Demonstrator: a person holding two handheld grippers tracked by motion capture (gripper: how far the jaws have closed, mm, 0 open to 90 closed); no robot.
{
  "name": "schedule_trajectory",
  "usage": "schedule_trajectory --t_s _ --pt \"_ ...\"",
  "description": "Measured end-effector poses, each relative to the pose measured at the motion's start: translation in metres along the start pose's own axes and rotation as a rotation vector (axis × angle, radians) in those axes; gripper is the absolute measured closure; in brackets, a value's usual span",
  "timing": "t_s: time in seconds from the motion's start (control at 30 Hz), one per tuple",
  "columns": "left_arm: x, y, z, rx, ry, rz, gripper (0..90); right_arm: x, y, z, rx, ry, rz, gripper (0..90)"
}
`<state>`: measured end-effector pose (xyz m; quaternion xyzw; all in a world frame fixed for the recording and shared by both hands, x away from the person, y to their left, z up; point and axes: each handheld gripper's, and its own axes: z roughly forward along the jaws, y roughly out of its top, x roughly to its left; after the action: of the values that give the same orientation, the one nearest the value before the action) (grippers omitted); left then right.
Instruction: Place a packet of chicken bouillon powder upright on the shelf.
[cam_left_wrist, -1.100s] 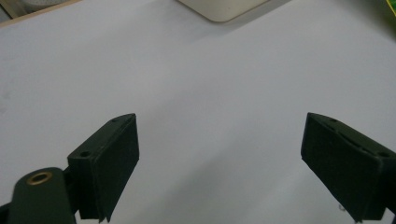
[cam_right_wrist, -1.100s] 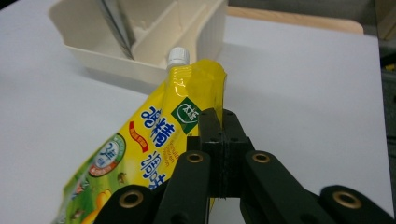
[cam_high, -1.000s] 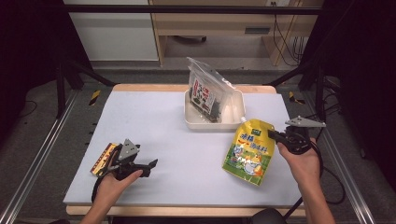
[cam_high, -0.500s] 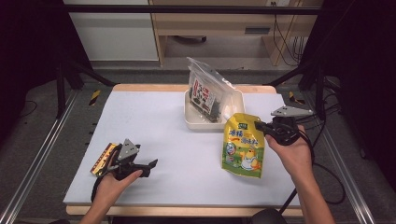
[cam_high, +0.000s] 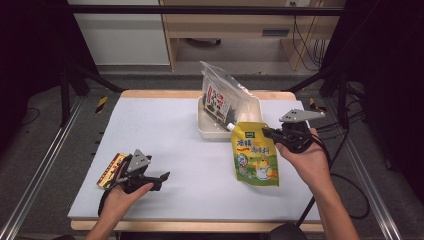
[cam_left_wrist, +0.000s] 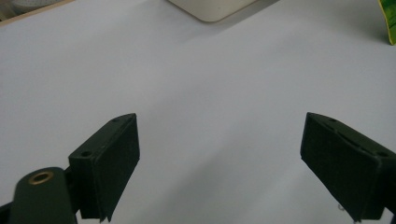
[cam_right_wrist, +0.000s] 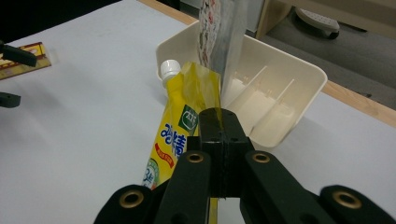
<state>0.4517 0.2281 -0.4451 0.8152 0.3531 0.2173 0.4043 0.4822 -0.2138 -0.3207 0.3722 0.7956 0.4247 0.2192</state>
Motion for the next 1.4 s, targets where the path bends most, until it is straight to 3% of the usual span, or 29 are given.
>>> schedule_trajectory --t_s 0.4,0.57,0.7,1.0,1.1,1.4 --pt "-0.001 0.001 -0.001 0.0 -0.012 0.009 12.2 0.014 0.013 0.002 0.004 0.065 -0.047 90.0" --pt "-0.002 0.005 -0.005 -0.004 -0.034 0.015 12.7 0.024 0.018 0.002 0.007 0.1 -0.086 90.0" --pt "-0.004 0.013 -0.007 0.001 -0.053 0.042 13.5 0.032 0.024 0.005 0.011 0.132 -0.129 90.0" --pt "-0.002 0.043 -0.017 0.011 -0.085 0.091 13.5 0.048 0.042 0.016 0.004 0.192 -0.198 90.0" --pt "0.0 0.056 -0.018 0.033 -0.093 0.129 13.4 0.053 0.049 0.022 0.002 0.215 -0.217 90.0" --pt "-0.002 0.1 -0.021 0.078 -0.173 0.224 12.5 0.07 0.065 0.039 0.003 0.319 -0.299 90.0"
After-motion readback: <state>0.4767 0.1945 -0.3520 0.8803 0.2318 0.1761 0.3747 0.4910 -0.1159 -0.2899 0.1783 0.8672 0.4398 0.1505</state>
